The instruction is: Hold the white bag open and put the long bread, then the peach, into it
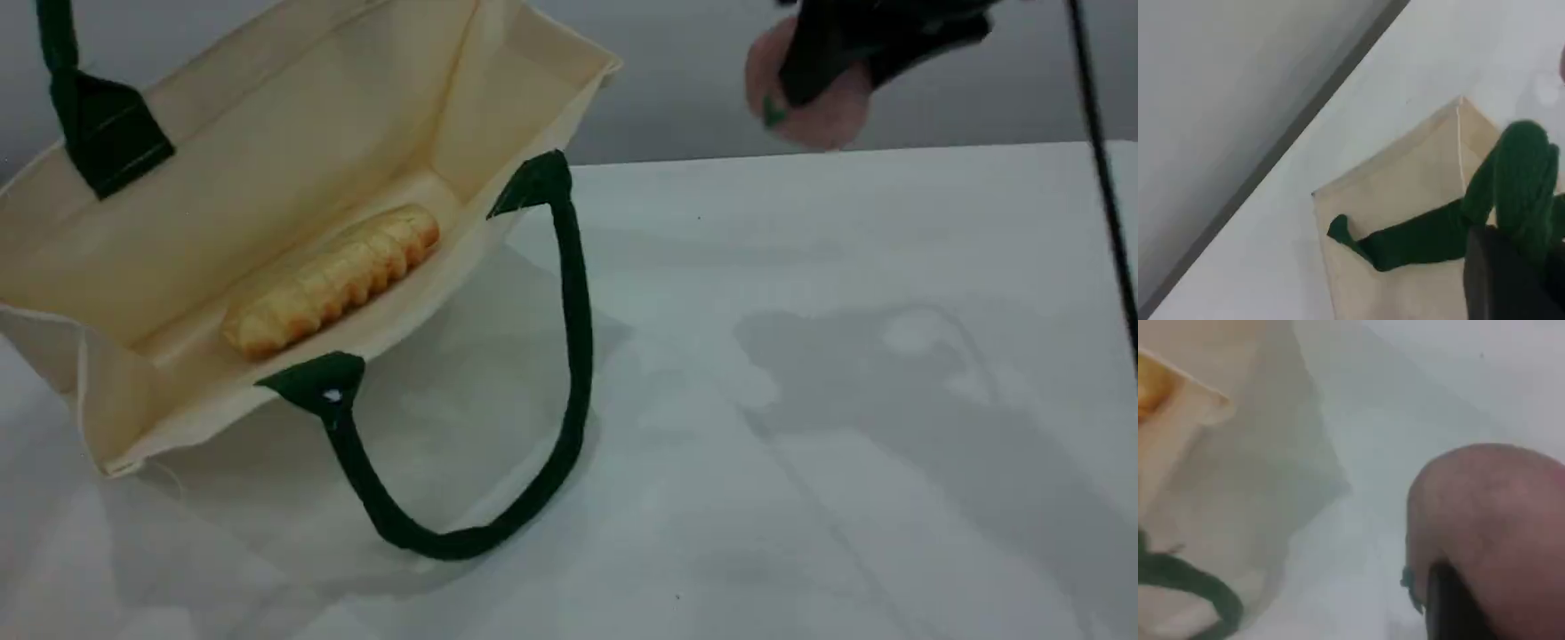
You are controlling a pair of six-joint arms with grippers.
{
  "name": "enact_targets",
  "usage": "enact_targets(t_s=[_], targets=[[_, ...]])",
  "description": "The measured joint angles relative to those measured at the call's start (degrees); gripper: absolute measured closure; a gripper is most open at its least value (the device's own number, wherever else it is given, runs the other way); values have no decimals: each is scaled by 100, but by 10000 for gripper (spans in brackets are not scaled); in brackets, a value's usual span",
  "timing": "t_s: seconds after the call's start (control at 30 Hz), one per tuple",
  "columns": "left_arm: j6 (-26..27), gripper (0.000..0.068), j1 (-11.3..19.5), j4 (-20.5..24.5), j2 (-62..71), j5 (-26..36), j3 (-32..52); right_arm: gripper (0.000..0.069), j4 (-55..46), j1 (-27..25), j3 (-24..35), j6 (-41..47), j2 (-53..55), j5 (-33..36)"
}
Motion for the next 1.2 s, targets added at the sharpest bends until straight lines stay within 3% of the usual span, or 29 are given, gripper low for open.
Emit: enact_targets(t_s=[0.23,0.5,0.8,1.0,1.2], targets=[[95,594,-294,1,0,0,0,414,235,126,808,-77,-1358,-58],[126,594,-426,-33,0,0,0,414,414,1171,1129,-70,-2438,52],[114,594,-820,-21,0,0,0,414,550,2523,1124,-70,-1999,-268],[109,594,-823,-25,0,0,0,414,805,2920,1113,-70,-1314,-983],[109,594,-823,-25,0,0,0,414,819,2927,1113,-60,-489,-1905]])
